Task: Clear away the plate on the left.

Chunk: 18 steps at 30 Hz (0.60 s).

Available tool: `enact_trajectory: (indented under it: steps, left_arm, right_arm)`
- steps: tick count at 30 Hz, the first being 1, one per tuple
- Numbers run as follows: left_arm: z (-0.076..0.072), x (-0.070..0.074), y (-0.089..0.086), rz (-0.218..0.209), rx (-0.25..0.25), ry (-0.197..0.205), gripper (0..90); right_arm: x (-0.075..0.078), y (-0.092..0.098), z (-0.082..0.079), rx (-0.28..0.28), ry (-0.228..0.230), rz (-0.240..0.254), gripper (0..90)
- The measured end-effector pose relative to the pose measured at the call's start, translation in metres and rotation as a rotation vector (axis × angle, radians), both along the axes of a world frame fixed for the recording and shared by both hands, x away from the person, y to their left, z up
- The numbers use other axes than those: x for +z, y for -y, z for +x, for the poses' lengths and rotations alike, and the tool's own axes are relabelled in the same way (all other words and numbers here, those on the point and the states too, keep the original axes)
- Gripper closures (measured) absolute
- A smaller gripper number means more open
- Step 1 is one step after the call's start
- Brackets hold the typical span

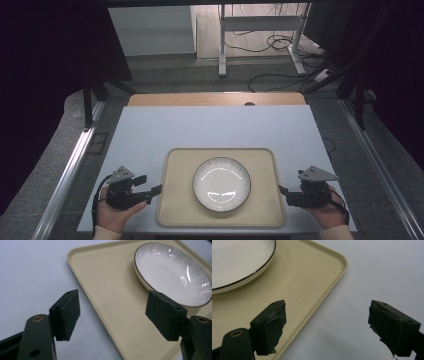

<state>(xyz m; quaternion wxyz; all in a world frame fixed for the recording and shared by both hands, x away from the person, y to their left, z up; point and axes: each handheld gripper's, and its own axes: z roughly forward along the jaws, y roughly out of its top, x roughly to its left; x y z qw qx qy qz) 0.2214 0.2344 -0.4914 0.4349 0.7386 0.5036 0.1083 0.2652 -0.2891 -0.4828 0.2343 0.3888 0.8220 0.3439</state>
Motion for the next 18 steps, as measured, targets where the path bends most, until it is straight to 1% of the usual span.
enact_trajectory:
  steps: [1,2,3,5,6,8,14,18]
  left_arm:
    - [0.002,-0.001,-0.001,0.011,0.004,0.005,26.6]
    - [0.004,-0.002,-0.002,0.039,0.009,0.01,26.7]
    - [0.006,-0.003,-0.003,0.057,0.013,0.017,26.7]
    - [0.01,-0.005,-0.003,0.064,0.01,0.02,26.6]
    - [0.011,-0.005,-0.002,0.076,0.004,0.019,26.6]
    - [0.013,-0.007,0.0,0.084,-0.004,0.014,26.4]
    - [0.014,-0.006,0.002,0.081,-0.013,0.012,25.9]
    - [0.015,-0.004,0.002,0.068,-0.013,0.006,26.0]
  right_arm:
    - [0.0,0.0,0.0,0.004,0.0,0.0,15.3]
    - [0.0,-0.001,0.0,0.006,0.001,0.0,15.3]
    - [-0.001,-0.001,0.0,0.007,0.0,0.0,15.2]
    - [-0.001,-0.001,0.0,0.006,0.001,-0.001,15.2]
    - [-0.001,-0.001,0.0,0.005,0.002,-0.001,15.2]
    - [0.0,0.0,-0.001,0.005,0.004,0.002,15.2]
    - [0.002,0.002,-0.002,0.004,0.013,0.016,15.0]
    - [0.001,0.004,-0.002,0.005,0.014,0.02,14.9]
